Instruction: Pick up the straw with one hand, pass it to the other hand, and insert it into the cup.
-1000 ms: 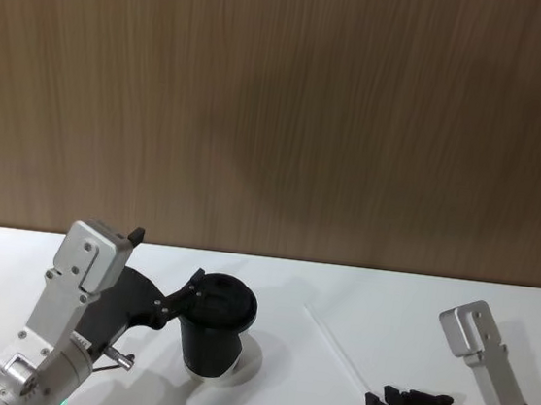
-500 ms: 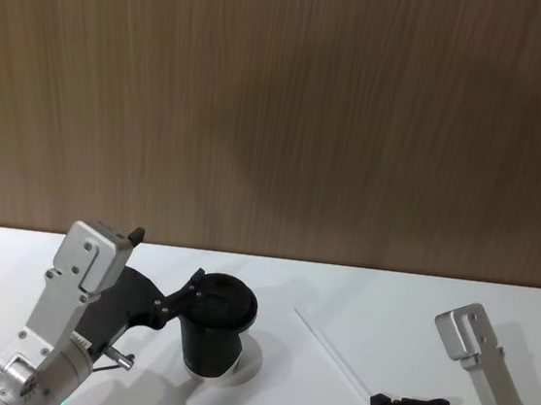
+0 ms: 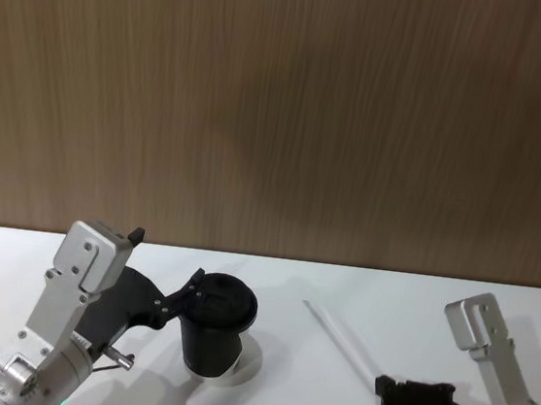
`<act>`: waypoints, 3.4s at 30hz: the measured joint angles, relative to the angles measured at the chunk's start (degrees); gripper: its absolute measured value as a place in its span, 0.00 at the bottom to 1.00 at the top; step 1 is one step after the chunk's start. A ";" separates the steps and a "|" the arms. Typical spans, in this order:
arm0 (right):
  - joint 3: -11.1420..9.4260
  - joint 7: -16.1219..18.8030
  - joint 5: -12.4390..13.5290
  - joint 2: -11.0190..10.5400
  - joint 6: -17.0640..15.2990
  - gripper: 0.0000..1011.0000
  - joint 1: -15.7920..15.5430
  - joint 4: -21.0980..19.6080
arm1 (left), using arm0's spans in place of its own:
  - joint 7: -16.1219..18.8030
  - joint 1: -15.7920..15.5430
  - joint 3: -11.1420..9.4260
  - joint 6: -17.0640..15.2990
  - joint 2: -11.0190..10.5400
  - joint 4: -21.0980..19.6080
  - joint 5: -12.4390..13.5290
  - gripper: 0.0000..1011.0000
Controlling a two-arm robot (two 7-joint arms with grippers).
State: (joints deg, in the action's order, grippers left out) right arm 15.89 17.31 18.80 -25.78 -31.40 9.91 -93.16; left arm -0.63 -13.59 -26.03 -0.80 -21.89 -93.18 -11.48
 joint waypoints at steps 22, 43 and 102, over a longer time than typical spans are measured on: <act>-3.71 -0.36 2.32 2.87 11.00 0.00 -1.35 -4.86 | 0.00 0.00 0.00 0.00 0.00 0.00 0.00 0.99; -3.72 5.93 9.89 4.78 19.55 0.00 -6.45 -11.81 | 0.00 0.00 0.00 0.00 0.00 0.00 0.00 0.99; -0.68 8.94 14.89 4.18 21.77 0.00 -11.42 -18.54 | -15.69 0.78 5.67 -0.02 -1.62 -5.85 -16.57 0.99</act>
State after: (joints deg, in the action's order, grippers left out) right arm 15.21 26.25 33.69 -21.60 -9.63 -1.51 -111.71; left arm -16.31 -12.80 -20.36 -0.82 -23.51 -99.02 -28.05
